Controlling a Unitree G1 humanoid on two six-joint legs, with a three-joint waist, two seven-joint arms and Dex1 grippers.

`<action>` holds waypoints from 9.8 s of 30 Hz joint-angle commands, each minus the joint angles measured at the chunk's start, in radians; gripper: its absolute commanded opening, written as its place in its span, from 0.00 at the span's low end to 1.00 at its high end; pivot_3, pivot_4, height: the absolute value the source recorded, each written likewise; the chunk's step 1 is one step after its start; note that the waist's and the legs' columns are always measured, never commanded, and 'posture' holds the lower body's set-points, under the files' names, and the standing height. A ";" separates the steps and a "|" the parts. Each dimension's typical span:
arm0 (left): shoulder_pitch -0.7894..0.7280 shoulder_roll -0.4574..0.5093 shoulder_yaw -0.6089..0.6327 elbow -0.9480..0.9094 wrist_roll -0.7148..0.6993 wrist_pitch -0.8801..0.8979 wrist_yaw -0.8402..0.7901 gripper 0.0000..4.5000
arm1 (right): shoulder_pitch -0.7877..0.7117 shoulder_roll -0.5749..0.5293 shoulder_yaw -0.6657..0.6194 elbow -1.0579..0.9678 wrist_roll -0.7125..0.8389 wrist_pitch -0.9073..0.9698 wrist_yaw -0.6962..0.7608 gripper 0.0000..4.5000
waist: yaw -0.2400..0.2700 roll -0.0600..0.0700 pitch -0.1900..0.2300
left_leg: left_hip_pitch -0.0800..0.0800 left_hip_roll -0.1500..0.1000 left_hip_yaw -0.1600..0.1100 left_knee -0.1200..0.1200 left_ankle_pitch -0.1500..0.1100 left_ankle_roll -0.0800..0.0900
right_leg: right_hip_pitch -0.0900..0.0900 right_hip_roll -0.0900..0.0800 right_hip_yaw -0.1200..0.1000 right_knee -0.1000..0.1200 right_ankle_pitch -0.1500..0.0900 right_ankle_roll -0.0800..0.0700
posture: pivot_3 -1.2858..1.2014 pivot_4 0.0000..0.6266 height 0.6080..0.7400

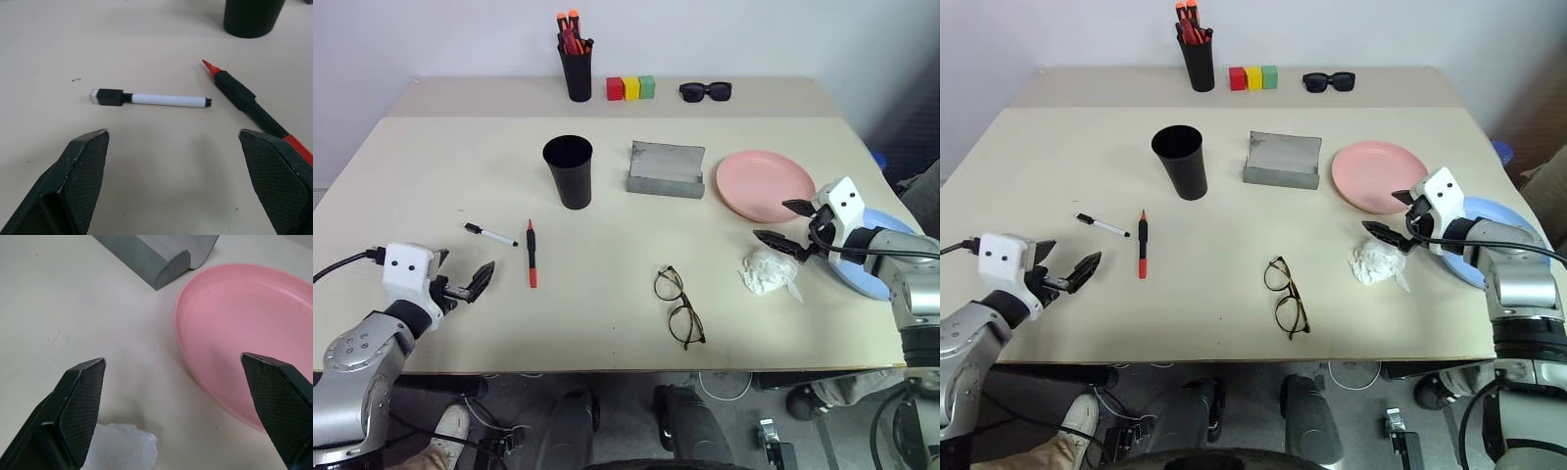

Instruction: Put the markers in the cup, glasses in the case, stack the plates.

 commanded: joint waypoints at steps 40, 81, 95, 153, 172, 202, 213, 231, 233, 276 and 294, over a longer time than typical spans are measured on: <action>-0.645 -0.360 -0.181 -0.038 0.149 0.783 0.576 0.98 | 0.042 0.342 0.265 -0.553 0.004 0.208 -0.198 1.00 | 0.001 0.000 0.000 | 0.001 -0.002 -0.005 0.003 0.000 0.000 | 0.004 0.001 -0.002 0.001 0.005 0.009 | 0.52 0.24 1.00; -0.825 -0.370 -0.201 0.021 0.328 0.150 0.578 0.01 | -0.177 0.573 0.273 -0.300 -0.096 0.022 -0.414 1.00 | 0.008 -0.001 -0.001 | 0.001 -0.002 -0.006 0.001 0.003 -0.005 | 0.004 0.001 -0.002 0.000 0.006 0.007 | 0.52 0.24 1.00; -0.932 -0.445 -0.286 0.553 0.341 -0.379 0.514 0.01 | -0.224 0.729 0.278 -0.218 -0.142 -0.060 -0.566 1.00 | 0.000 -0.001 -0.001 | -0.001 -0.003 -0.005 0.000 0.002 -0.004 | 0.000 0.000 -0.002 0.001 0.008 0.010 | 0.52 0.24 1.00; -1.041 -0.675 0.388 0.339 0.318 0.741 1.157 0.49 | -0.090 0.627 0.319 -0.413 -0.095 0.081 -0.416 1.00 | 0.001 -0.002 0.000 | -0.001 -0.003 -0.007 0.001 0.003 -0.005 | 0.002 0.001 -0.004 0.001 0.008 0.011 | 0.52 0.24 1.00; -0.931 -0.481 -0.051 0.225 0.303 0.076 0.718 0.01 | -0.042 0.551 0.395 -0.485 -0.067 0.110 -0.286 1.00 | 0.006 -0.002 0.000 | -0.001 -0.003 -0.007 0.001 0.003 -0.006 | 0.002 0.000 -0.003 -0.001 0.009 0.011 | 0.52 0.24 1.00; -0.832 -0.499 -0.332 0.619 0.407 -0.453 0.568 0.01 | -0.138 0.655 0.244 -0.298 -0.172 0.012 -0.616 1.00 | 0.003 -0.002 0.000 | -0.001 -0.003 -0.005 0.000 0.003 -0.005 | 0.001 0.000 -0.002 0.000 0.009 0.011 | 0.52 0.24 1.00; -0.822 -0.506 -0.327 0.623 0.417 -0.456 0.606 0.47 | -0.139 0.657 0.249 -0.299 -0.170 0.013 -0.605 1.00 | 0.002 -0.002 0.000 | -0.001 -0.003 -0.005 0.000 0.003 -0.005 | 0.000 0.001 -0.002 0.000 0.009 0.011 | 0.52 0.24 1.00; -0.864 -0.411 -0.501 0.317 0.191 -0.174 0.156 0.98 | -0.090 0.493 0.160 -0.350 -0.144 0.039 -0.521 1.00 | 0.001 -0.002 0.000 | -0.001 -0.003 -0.005 0.001 0.003 -0.004 | 0.002 0.001 -0.002 0.000 0.009 0.011 | 0.52 0.24 1.00; -0.917 -0.413 -0.539 0.385 0.215 -0.094 0.144 0.98 | -0.073 0.468 0.143 -0.361 -0.144 0.044 -0.520 1.00 | 0.002 -0.001 0.000 | -0.001 -0.003 -0.006 0.001 0.003 -0.004 | 0.002 0.001 -0.002 0.000 0.009 0.011 | 0.52 0.24 1.00; -1.433 -0.541 -0.488 1.669 0.422 -0.361 -0.281 0.01 | 0.181 0.401 0.083 -0.697 -0.158 0.223 -0.610 1.00 | 0.002 -0.001 0.000 | -0.003 -0.004 -0.005 0.001 0.002 -0.002 | 0.000 0.001 -0.002 -0.001 0.008 0.012 | 0.52 0.24 1.00; -1.442 -0.528 -0.440 1.675 0.413 -0.372 -0.106 0.86 | 0.165 0.408 0.104 -0.674 -0.160 0.211 -0.605 1.00 | 0.003 -0.001 0.000 | -0.003 -0.004 -0.005 0.002 0.002 -0.002 | 0.000 0.001 -0.002 0.000 0.008 0.012 | 0.52 0.24 1.00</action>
